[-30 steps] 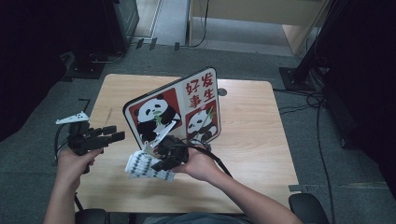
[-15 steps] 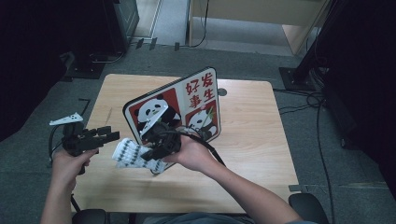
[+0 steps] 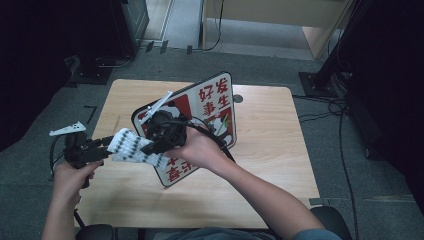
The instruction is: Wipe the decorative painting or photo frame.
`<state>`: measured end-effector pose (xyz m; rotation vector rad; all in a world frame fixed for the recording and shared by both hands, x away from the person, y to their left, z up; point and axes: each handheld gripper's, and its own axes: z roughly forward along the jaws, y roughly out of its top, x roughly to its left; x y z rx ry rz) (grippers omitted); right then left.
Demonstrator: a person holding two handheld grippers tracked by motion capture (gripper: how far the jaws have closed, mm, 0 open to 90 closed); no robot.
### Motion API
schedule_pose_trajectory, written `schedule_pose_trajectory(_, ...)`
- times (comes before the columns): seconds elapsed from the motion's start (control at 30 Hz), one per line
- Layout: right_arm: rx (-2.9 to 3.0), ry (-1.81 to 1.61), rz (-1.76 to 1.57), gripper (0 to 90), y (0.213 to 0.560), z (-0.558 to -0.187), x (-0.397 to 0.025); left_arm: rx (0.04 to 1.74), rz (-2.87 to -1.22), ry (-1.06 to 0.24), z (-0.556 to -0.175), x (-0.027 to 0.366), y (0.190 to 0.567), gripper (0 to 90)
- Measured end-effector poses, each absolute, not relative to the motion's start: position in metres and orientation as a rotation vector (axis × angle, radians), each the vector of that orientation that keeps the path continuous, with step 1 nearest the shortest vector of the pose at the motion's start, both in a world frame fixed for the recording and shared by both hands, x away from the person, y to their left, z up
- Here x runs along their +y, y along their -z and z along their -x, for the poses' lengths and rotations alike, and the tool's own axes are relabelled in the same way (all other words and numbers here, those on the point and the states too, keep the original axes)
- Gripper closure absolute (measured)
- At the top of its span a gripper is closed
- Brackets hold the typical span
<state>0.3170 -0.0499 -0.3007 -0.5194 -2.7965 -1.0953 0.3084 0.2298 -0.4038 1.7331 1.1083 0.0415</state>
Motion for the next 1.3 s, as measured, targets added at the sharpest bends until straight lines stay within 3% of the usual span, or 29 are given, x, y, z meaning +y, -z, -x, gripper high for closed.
schedule_pose_trajectory(0.57, -2.819, 1.152, 0.596, 81.0, 0.263, -0.325, -0.038, 1.105, -1.739, -0.035, -0.307, 0.229, 0.406, 34.7)
schedule_pose_trajectory(1.3, -2.8, 1.129, 0.618, 80.6, 0.277, -0.33, -0.049, 1.1, -1.746, -0.038, -0.307, 0.23, 0.407, 34.7)
